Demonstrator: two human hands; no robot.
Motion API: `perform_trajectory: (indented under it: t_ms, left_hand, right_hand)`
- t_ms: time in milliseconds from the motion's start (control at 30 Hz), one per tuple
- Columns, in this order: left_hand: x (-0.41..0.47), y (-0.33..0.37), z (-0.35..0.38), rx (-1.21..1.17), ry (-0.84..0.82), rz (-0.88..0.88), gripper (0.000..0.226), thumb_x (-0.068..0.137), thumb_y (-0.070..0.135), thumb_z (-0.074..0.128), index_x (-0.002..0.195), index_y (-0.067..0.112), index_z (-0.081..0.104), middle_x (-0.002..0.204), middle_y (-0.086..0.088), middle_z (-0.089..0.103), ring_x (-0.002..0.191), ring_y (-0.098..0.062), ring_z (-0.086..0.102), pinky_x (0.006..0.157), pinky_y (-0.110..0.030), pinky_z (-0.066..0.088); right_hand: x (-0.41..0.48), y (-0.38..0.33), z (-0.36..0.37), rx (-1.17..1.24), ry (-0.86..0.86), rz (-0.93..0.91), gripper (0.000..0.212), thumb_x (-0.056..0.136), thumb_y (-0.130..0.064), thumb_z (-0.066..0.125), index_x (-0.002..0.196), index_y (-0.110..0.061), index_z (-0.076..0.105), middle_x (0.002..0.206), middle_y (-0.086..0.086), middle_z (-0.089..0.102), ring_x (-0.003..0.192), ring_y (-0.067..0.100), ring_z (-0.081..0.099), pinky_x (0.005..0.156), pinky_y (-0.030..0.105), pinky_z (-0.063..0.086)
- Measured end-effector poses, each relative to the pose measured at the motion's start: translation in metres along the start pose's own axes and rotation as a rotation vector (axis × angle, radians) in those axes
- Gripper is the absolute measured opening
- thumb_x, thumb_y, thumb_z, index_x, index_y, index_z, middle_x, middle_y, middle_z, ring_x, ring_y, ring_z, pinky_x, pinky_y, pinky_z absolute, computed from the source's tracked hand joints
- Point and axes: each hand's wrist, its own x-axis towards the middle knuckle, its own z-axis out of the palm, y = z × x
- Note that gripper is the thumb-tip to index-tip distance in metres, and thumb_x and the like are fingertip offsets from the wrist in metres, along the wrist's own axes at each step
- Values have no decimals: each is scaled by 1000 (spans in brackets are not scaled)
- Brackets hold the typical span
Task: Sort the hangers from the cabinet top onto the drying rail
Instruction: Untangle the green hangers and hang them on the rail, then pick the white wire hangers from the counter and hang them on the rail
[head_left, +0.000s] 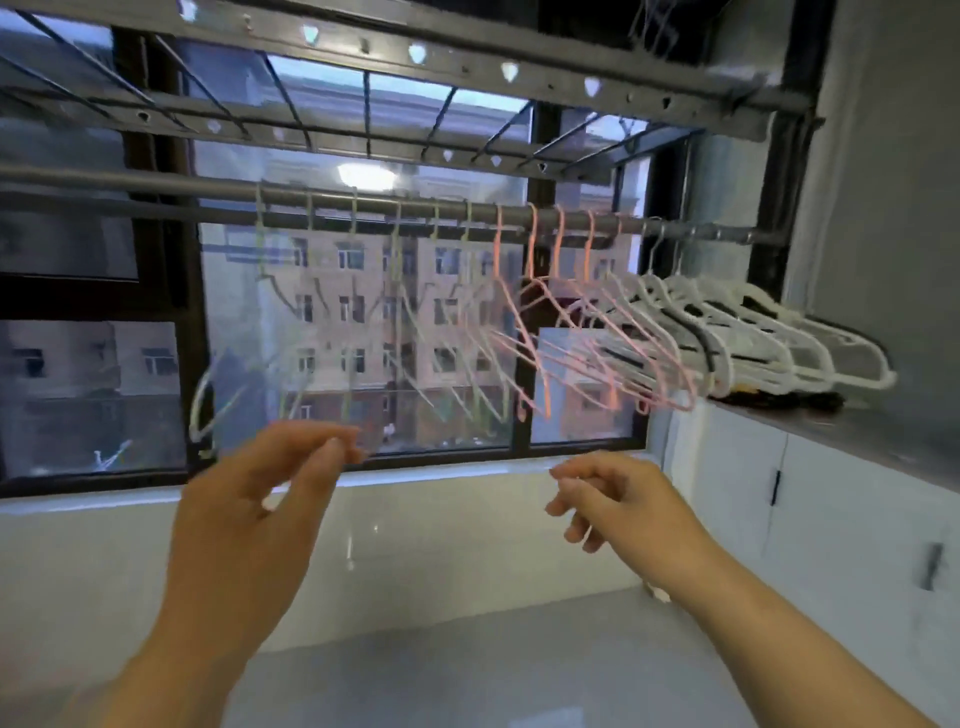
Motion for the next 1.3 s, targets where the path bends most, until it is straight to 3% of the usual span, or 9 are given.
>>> perform_trajectory:
  t_ms: [167,300,400,500,700,867,967,1133,1300]
  left_hand:
    - [-51,15,117,-9,-411,-17,37,80,8,62,64,41,62,65,35,64,68,17,57,46,-3,38]
    - [-82,13,216,-46,-630,-98,32,85,14,59,66,40,60,71,32,64,84,6,58,63,-10,43]
    - [-104,6,292,37,-798,-100,19,87,19,57,78,33,65,67,18,65,80,-6,61,77,-20,46]
    - [-119,-4,367,108,-909,-50,16,89,26,52,93,23,68,87,9,69,88,-11,63,83,-23,48]
    - [-133,-25,518,110,-978,2,17,89,25,50,93,24,67,75,21,56,77,-2,53,61,-12,31]
    - [-127,-54,654,158,-1108,41,20,90,26,45,91,31,64,90,15,64,86,-4,57,65,-14,34]
    - [-105,-65,739,171,-1172,12,29,92,23,42,72,43,49,92,12,62,86,-5,56,68,-17,38]
    - [-80,-87,859,134,-1163,-155,23,94,19,42,103,21,63,112,1,64,90,-9,53,74,-16,36]
    - [-79,-113,949,191,-1197,-220,26,95,19,41,110,17,62,121,-1,62,107,-17,57,81,-16,36]
  right_hand:
    - [-46,48,-100,-102,96,116,23,91,-7,50,78,-23,60,64,-5,65,42,-1,53,45,14,45]
    - [-78,92,-173,-162,197,248,23,92,-8,48,80,-22,60,67,-5,65,42,-2,54,46,13,46]
    - [-96,124,-221,-194,267,343,25,92,-8,48,78,-23,60,67,-5,66,42,-2,54,45,12,45]
    - [-110,158,-267,-222,345,430,26,91,-8,48,75,-24,60,66,-5,67,44,0,55,45,14,44]
    - [-113,230,-360,-384,448,561,27,90,-9,51,70,-27,56,64,-11,63,50,-1,54,47,4,39]
    - [-68,298,-452,-517,496,661,14,89,-12,51,82,-22,58,75,-7,65,65,0,56,58,4,40]
    - [-31,340,-505,-597,529,709,15,89,-12,52,93,-16,66,92,2,69,82,9,61,58,4,37]
    - [14,407,-572,-704,621,784,22,90,-17,50,105,-16,66,105,-3,68,97,10,61,61,7,29]
    - [49,474,-632,-697,624,869,27,92,-16,44,114,-18,60,116,-1,64,104,14,60,73,13,36]
